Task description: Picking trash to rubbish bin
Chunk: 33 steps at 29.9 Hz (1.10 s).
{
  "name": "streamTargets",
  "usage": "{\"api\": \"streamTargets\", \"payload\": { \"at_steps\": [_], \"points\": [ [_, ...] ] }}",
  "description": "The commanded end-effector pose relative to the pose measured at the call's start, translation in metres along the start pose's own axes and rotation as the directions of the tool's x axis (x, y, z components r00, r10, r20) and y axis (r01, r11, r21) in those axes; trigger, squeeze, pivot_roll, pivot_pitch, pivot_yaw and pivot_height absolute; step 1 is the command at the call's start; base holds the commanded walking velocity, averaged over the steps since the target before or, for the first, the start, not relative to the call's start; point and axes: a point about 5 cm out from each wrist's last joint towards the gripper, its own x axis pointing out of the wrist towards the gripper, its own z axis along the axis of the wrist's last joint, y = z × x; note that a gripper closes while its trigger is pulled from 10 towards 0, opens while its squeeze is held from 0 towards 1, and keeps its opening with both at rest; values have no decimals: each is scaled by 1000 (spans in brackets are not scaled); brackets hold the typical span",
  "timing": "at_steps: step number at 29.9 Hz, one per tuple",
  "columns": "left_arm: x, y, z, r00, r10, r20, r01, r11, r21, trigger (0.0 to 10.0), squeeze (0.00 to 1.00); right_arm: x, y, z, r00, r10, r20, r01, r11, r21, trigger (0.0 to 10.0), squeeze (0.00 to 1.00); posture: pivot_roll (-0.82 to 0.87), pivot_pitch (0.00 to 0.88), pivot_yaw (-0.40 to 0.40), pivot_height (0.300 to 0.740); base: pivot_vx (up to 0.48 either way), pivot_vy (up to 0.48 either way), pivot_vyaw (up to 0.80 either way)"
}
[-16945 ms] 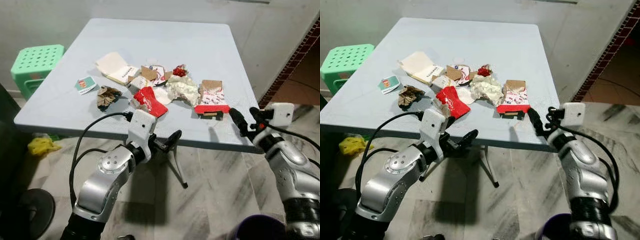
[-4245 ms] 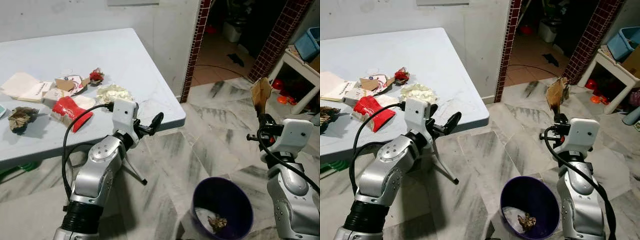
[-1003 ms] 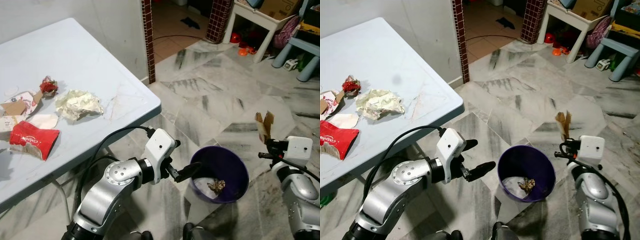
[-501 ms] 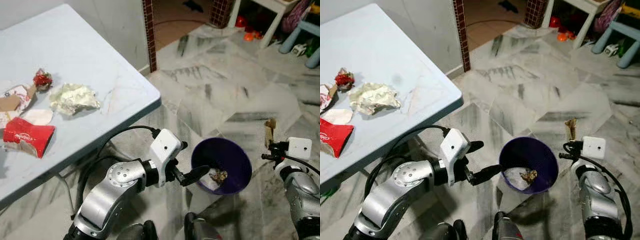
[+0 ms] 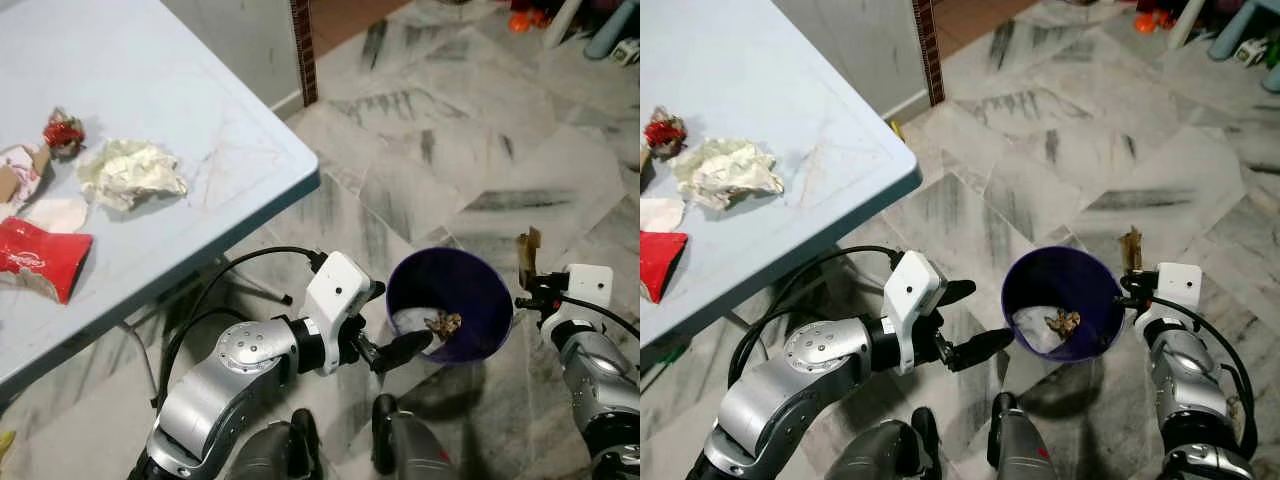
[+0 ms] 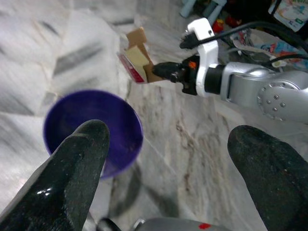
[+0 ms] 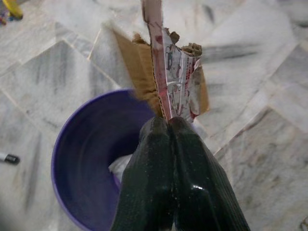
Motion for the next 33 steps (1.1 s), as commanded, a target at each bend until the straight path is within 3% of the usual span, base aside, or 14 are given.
{"api": "streamTargets", "payload": {
  "at_steps": [1, 12, 13, 15, 16, 33],
  "points": [
    [-1, -5, 1, 1000, -11, -2, 11, 1000, -10, 10000, 0, -1, 5, -11, 999, 24, -34, -24, 1000, 7, 10000, 0, -40, 494, 115, 740, 0, 0, 0],
    [-1, -5, 4, 1000, -24, -13, 24, 1000, -14, 10000, 0, 8, 27, -2, 990, 143, 14, -144, 985, 93, 10000, 0, -31, 515, 127, 740, 0, 0, 0],
    [-1, -5, 4, 1000, -24, -14, 23, 1000, -15, 10000, 0, 8, 29, -3, 989, 150, 11, -150, 984, 93, 10000, 369, -29, 520, 127, 740, 0, 0, 0],
    [-1, -5, 4, 1000, -23, -15, 23, 1000, -15, 10000, 0, 8, 29, -3, 989, 151, 11, -151, 984, 92, 10000, 369, -29, 520, 127, 740, 0, 0, 0],
    [-1, -5, 4, 1000, -23, -16, 23, 1000, -16, 10000, 0, 8, 29, -3, 987, 158, 12, -159, 982, 102, 10000, 1000, -29, 520, 127, 740, 0, 0, 0],
    [2, -2, 6, 1000, -17, -12, 16, 1000, -14, 10000, 0, 8, 22, 1, 989, 146, 21, -147, 986, 76, 10000, 1000, -40, 517, 121, 740, 0, 0, 0]
  ]
}}
